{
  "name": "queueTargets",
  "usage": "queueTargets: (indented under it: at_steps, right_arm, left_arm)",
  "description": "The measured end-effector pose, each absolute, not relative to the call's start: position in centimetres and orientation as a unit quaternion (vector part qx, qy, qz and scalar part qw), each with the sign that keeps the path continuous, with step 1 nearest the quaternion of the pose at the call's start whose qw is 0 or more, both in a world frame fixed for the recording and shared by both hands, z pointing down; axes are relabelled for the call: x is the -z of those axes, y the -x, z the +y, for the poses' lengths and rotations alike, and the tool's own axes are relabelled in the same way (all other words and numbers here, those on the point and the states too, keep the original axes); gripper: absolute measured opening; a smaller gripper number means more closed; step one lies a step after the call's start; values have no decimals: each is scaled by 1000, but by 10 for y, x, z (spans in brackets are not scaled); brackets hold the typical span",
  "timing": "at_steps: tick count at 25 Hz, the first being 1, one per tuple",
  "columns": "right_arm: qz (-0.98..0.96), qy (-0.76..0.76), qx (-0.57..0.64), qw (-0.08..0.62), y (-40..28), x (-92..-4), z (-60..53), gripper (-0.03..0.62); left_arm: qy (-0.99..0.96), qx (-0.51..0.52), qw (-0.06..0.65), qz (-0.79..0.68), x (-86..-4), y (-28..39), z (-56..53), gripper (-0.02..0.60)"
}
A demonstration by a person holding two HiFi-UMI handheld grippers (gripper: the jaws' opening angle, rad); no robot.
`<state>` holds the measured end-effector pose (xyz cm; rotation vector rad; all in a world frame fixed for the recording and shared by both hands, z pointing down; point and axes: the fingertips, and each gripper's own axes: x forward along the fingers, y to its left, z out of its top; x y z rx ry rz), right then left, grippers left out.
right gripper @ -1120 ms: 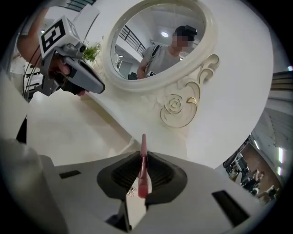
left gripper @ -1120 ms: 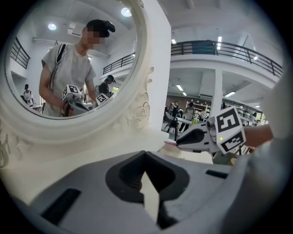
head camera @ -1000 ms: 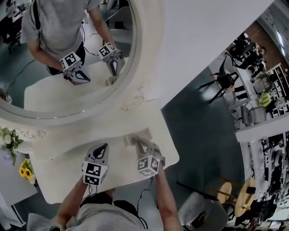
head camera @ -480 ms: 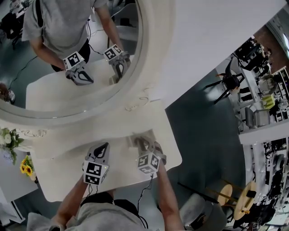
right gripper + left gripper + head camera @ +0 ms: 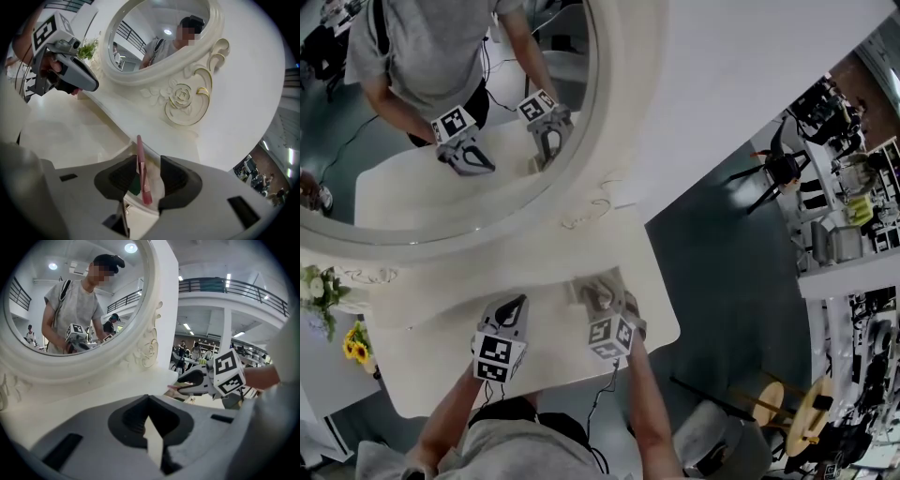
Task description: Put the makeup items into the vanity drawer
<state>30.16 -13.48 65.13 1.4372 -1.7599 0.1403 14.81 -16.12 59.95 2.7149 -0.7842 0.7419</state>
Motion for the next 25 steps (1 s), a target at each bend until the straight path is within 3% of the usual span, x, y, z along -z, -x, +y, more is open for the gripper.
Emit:
queueTargets:
  at_steps: [25]
  right_arm:
    - [-682,-575,-36,450,-319,-642,-138,155]
  left_arm:
    - [-924,-246,107,-273,-594,-146,-162,0]
